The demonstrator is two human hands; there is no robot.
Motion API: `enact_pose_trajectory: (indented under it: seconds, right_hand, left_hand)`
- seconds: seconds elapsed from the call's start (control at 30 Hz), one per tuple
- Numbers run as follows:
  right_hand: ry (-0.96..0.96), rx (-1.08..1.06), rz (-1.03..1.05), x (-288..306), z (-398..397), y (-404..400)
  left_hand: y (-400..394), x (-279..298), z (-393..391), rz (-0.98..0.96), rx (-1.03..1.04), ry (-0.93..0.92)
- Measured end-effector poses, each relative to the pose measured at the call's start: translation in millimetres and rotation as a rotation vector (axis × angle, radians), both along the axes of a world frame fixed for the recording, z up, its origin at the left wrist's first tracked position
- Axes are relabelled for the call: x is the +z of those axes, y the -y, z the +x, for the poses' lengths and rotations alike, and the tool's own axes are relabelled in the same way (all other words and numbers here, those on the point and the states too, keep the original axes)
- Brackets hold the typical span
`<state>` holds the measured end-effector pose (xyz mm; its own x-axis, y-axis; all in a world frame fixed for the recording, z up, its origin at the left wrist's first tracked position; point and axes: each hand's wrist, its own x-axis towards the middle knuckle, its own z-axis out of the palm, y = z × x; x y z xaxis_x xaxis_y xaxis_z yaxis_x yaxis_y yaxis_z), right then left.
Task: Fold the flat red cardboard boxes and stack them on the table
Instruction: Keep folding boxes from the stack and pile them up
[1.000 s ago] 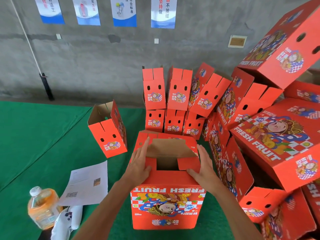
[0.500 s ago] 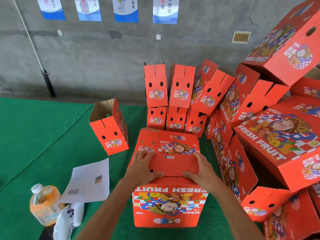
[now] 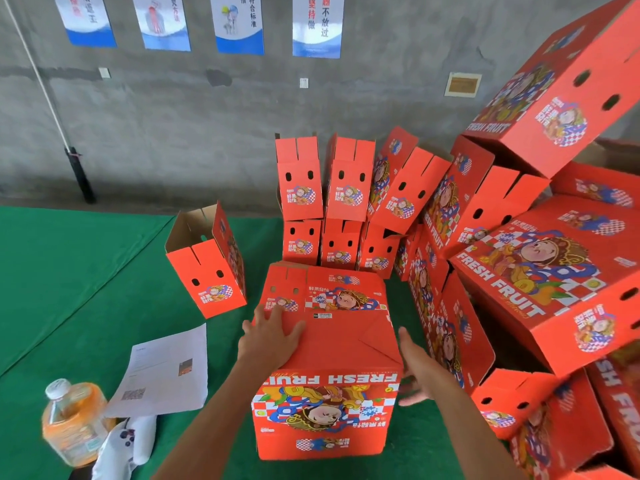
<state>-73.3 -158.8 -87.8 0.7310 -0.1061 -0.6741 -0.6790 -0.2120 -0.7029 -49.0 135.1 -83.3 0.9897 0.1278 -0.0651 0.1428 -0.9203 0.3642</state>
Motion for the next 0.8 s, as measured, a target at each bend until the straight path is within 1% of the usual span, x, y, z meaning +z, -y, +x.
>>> enact_pose_trajectory:
  seconds: [0.07, 0.13, 0.23, 0.3, 0.37, 0.43, 0.5, 0.6, 0.7, 0.8]
  right_hand:
    - [-0.097, 0.062, -0.012, -16, -9, 6]
    - [-0.141, 0.079, -0.01, -27, -14, 8]
    - [-0.198, 0.056, 0.064, -28, -18, 11]
    - [-0.214, 0.032, 0.139, -29, -23, 11]
    - [-0.188, 0.026, 0.196, -35, -26, 10]
    - [-0.141, 0.038, 0.145, -47, -28, 7]
    - [-0.097, 0.062, 0.027, -59, -30, 6]
    - [-0.111, 0.11, -0.082, -68, -31, 10]
    - [-0.137, 0.109, -0.099, -59, -31, 8]
    - [-0.134, 0.121, -0.048, -38, -30, -3]
  left_hand:
    - [-2, -2, 2, -0.012, -0.006, 0.011]
    - [-2, -6, 4, -0.025, -0.021, 0.034]
    - [-2, -9, 0, -0.025, -0.026, 0.052]
    - [-3, -10, -5, -0.028, -0.023, 0.052]
    - [-3, -9, -10, -0.043, -0.017, 0.054]
    - [-4, -7, -17, -0.061, -0.011, 0.059]
    - [-6, -6, -23, -0.076, -0.012, 0.061]
    - [-10, -5, -32, -0.137, -0.015, 0.056]
    - [-15, -5, -41, -0.202, 0.023, 0.07]
    - [-22, -2, -51, -0.231, 0.094, 0.08]
